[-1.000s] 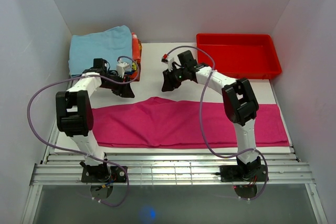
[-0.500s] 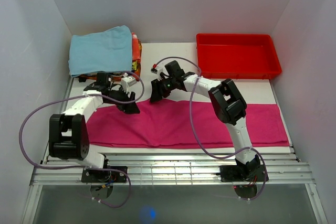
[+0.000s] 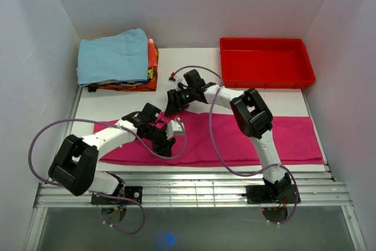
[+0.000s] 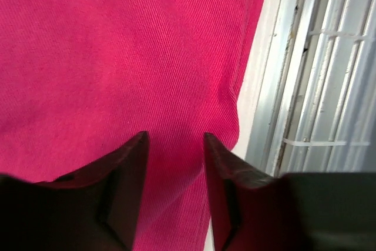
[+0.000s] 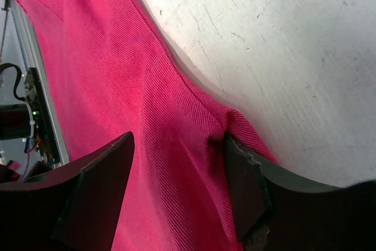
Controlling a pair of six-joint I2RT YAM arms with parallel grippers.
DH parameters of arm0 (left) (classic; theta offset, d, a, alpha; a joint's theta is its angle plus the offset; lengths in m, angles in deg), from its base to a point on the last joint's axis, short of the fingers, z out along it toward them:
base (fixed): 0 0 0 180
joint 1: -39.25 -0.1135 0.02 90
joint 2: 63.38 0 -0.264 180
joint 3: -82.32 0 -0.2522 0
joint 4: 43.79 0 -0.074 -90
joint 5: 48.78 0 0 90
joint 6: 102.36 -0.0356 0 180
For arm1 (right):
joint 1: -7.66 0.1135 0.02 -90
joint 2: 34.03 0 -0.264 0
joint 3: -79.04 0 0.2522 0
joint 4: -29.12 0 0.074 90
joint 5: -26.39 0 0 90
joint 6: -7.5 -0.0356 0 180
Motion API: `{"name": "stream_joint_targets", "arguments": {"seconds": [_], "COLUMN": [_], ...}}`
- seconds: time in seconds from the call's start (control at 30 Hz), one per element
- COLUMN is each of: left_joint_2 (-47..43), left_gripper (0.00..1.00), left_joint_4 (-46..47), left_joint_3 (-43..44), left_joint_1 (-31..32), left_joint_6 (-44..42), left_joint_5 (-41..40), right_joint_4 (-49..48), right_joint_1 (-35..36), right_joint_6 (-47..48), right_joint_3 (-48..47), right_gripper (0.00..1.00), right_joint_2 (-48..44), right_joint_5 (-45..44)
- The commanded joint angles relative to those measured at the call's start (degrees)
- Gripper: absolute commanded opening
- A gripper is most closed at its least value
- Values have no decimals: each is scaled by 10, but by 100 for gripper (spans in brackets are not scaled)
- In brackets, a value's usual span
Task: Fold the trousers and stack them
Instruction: Fold the trousers
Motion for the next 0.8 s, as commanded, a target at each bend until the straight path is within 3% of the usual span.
{"name": "stream_joint_targets", "arguments": {"seconds": [0.0,0.1,0.13,0.17,0.33,0.43,0.6,0.77], "left_joint_2": [15,56,74,80,94,90,80,70], "left_gripper": [50,37,27,23,8,1,0,0], "left_joint_4": [52,64,63,54,-25,-47,-79,-89], "left_joint_3": [-14,-18,-19,-22,-19,-23,-42,-63], "left_joint_1": [30,58,61,70,89,89,88,90], "left_joint_6": [4,6,3,-4,-70,-81,-93,-91], "left_joint_5": [-57,-91,-105,-107,-108,-97,-77,-69], "right_joint_4": [-43,-83,-89,-91,-146,-214,-374,-416], "right_joint_1": [-2,-2,-2,-2,-11,-25,-53,-68], "right_joint_6": [-50,-92,-99,-101,-143,-193,-269,-289], "right_joint_3": [21,24,20,17,-5,-11,26,-1], "right_gripper": [69,67,60,56,22,9,8,8], "right_joint_2": [-1,12,17,23,67,82,77,84], "right_joint_5": [22,44,49,51,77,92,70,64]}}
